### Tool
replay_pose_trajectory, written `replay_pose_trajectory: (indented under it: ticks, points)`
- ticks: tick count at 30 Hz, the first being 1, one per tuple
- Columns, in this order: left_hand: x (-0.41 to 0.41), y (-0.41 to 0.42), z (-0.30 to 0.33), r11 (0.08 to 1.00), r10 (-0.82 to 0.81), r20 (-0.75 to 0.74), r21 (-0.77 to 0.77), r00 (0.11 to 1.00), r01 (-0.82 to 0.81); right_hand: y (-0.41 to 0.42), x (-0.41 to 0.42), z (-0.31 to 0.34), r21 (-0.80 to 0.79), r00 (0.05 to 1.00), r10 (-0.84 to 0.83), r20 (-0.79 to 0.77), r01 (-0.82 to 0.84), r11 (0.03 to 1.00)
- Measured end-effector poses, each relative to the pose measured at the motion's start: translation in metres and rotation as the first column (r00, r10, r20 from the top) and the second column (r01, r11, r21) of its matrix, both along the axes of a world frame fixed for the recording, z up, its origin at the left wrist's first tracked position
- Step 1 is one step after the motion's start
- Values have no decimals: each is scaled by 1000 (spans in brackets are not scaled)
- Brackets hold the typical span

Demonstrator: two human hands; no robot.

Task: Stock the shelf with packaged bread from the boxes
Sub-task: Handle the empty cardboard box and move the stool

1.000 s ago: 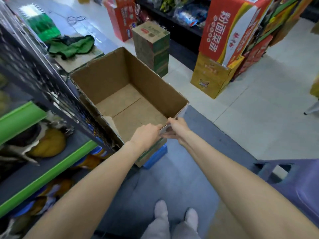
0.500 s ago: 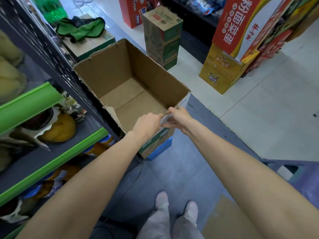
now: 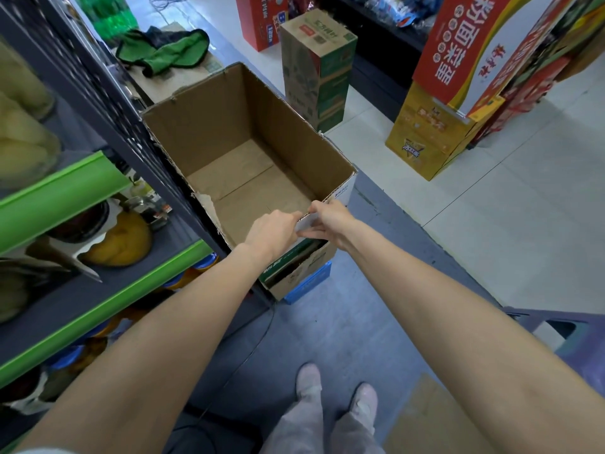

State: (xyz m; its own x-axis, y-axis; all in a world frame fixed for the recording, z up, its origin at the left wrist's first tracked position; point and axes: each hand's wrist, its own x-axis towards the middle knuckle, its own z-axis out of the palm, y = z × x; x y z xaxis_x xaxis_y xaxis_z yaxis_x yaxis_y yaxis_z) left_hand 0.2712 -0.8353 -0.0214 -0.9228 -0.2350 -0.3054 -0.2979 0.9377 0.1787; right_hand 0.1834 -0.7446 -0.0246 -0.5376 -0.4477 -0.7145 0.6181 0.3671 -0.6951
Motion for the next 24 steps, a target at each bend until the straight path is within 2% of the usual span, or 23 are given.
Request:
replay_pose_trajectory:
  ticks: [8, 15, 24]
  points:
    - [-1, -3, 3, 996, -55, 14, -72, 998, 56, 1, -1, 3, -20, 998, -34, 60, 35, 999]
    - [-5, -3, -1, 999, -20, -46, -47, 999, 18, -1, -8, 6, 3, 1000, -25, 0, 25, 1000]
    - [-6, -4, -7, 996, -19, -35, -88, 999, 16, 1, -7, -1, -6, 999, -45, 25, 45, 999]
